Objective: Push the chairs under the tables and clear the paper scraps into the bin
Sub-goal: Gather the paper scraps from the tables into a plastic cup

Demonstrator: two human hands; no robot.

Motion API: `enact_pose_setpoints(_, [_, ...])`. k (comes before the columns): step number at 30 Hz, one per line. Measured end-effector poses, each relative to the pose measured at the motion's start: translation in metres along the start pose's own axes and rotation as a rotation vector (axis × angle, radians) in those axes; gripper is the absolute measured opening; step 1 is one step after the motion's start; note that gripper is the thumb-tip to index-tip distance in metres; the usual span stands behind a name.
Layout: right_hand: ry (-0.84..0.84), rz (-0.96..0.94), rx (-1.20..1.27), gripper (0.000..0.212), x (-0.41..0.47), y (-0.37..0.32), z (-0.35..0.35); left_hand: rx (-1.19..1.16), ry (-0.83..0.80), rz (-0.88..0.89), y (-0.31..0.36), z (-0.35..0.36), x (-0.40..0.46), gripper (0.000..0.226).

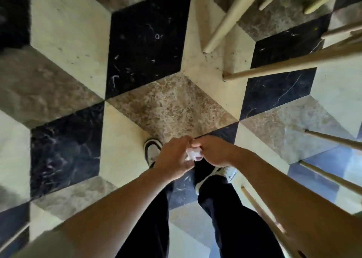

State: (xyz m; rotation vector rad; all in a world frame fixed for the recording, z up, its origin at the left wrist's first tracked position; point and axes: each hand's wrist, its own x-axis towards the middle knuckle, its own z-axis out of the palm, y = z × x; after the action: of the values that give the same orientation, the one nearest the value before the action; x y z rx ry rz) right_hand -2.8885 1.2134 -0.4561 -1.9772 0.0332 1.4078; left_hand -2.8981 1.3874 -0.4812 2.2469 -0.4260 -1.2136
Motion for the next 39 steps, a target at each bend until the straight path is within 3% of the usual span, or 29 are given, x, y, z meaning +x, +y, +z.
enact_pose_setpoints(2, [0.095,0.009,-0.038,0.035,-0.027,-0.043,-0.011,-0.085,0.024,-0.002,0.016,-0.033,-0.027,0.046])
enact_pose_setpoints(6, [0.473,-0.069,-0.088,0.017,-0.081,-0.136,-0.036,-0.242,0.144,0.007,0.052,-0.121,-0.076,0.055])
enact_pose_setpoints(9, [0.601,-0.127,-0.208,0.011,-0.112,-0.208,-0.065,-0.305,0.278,0.039,0.074,-0.187,-0.114,0.061])
enact_pose_setpoints(12, [0.529,-0.162,-0.273,0.003,-0.140,-0.272,-0.095,-0.310,0.364,0.022,0.084,-0.235,-0.149,0.060])
enact_pose_setpoints(18, [0.194,-0.154,-0.504,0.041,-0.182,-0.359,-0.139,-0.348,0.392,0.074,0.106,-0.308,-0.182,0.053])
enact_pose_setpoints(20, [0.115,-0.162,-0.549,0.042,-0.199,-0.379,-0.170,-0.302,0.388,0.139,0.127,-0.336,-0.177,0.052])
enact_pose_setpoints(25, [0.293,-0.070,-0.536,0.038,-0.225,-0.402,-0.282,-0.215,0.427,0.287,0.197,-0.431,-0.109,0.044])
enact_pose_setpoints(28, [0.400,-0.004,-0.481,0.047,-0.216,-0.396,-0.360,-0.167,0.391,0.352,0.241,-0.492,-0.051,0.035])
enact_pose_setpoints(31, [0.375,-0.027,-0.426,0.053,-0.203,-0.385,-0.452,-0.073,0.345,0.362,0.283,-0.552,0.019,0.034])
enact_pose_setpoints(33, [0.396,-0.046,-0.372,0.039,-0.200,-0.377,-0.509,0.003,0.309,0.356,0.306,-0.585,0.059,0.033])
enact_pose_setpoints(36, [0.677,-0.052,0.087,0.036,-0.204,-0.351,-0.602,0.146,0.266,0.346,0.334,-0.638,0.129,0.041])
enact_pose_setpoints(37, [0.836,-0.016,0.264,0.036,-0.206,-0.333,-0.635,0.148,0.245,0.340,0.345,-0.655,0.161,0.047])
enact_pose_setpoints(39, [1.215,0.077,0.393,0.027,-0.209,-0.296,-0.665,0.141,0.268,0.327,0.352,-0.678,0.180,0.057])
